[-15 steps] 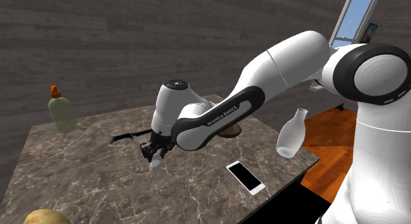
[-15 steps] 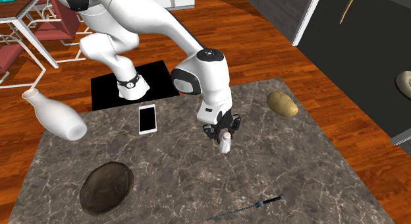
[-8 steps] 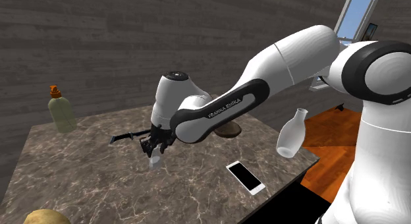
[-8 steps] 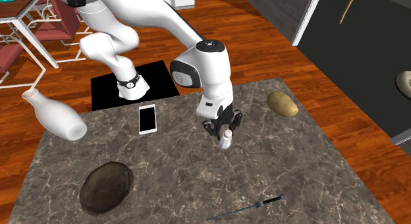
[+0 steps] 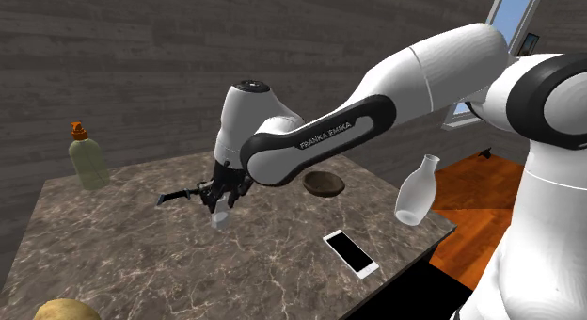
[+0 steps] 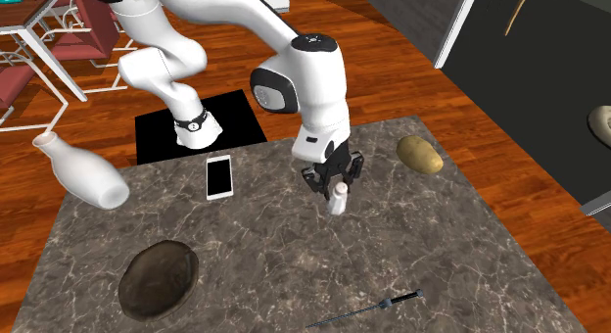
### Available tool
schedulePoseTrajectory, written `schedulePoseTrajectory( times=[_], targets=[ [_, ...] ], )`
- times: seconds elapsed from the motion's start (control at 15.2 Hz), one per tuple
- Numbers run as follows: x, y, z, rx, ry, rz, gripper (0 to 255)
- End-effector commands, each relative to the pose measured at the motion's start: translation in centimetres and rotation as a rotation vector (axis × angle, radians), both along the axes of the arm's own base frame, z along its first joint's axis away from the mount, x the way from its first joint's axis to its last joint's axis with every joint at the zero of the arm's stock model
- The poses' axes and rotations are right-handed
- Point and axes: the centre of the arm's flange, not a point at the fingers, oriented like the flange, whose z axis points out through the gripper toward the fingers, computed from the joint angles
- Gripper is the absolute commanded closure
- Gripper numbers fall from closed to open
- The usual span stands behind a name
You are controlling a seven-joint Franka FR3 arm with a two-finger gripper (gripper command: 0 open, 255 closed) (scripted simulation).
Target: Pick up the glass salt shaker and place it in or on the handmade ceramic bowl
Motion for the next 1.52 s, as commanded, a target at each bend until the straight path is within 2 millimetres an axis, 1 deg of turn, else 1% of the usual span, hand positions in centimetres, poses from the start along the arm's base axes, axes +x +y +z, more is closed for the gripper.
schedulePoseTrajectory(
  times=[0.0, 0.53, 0.59, 1.45],
  targets=[
    [0.0, -0.1, 1.1, 0.0, 0.0, 0.0, 255],
    [0.0, -0.1, 5.3, 0.0, 0.0, 0.0, 255],
    [0.0, -0.1, 5.4, 0.0, 0.0, 0.0, 255],
    [-1.0, -17.3, 5.9, 0.0, 0.0, 0.0, 255]
  ],
)
